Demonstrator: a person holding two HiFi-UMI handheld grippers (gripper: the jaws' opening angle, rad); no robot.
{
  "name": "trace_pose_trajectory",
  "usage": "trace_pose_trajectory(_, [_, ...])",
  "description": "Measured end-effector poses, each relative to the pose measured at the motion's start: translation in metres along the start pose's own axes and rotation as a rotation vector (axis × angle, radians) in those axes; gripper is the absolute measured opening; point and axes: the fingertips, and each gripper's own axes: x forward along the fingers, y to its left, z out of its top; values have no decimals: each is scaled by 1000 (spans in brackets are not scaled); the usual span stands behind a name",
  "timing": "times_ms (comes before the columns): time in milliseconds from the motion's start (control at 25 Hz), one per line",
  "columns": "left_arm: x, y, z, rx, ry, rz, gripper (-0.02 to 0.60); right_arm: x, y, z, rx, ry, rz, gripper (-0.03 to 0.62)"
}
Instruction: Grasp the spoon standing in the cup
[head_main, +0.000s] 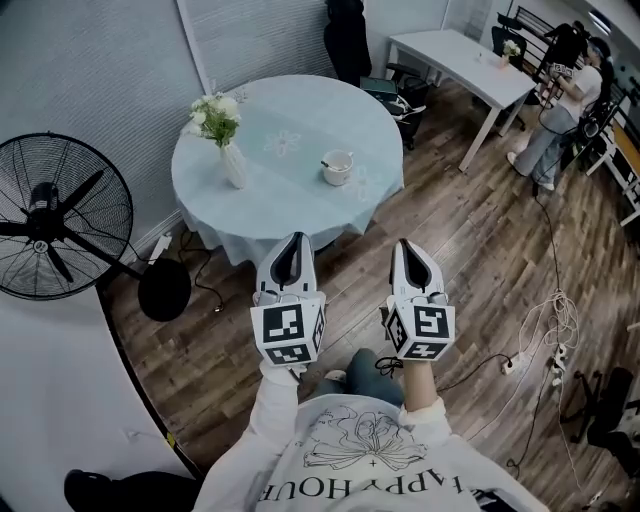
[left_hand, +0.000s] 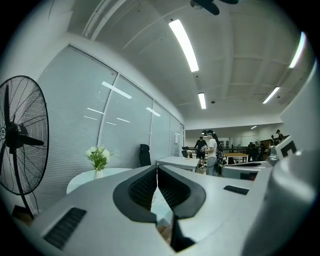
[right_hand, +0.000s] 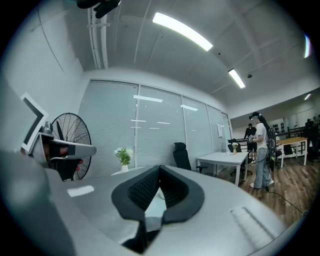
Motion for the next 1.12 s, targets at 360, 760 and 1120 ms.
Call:
trace_pose_trajectory(360, [31, 7, -9, -29, 4, 5, 8, 30, -10, -8, -9, 15, 9, 11])
trace_pose_trajectory(760, [94, 14, -9, -36, 6, 49, 8, 103, -45, -6, 6, 12, 38, 11])
trace_pose_trajectory(1120, [178, 20, 0, -26, 18, 105, 8, 189, -81, 3, 8, 12, 106, 11])
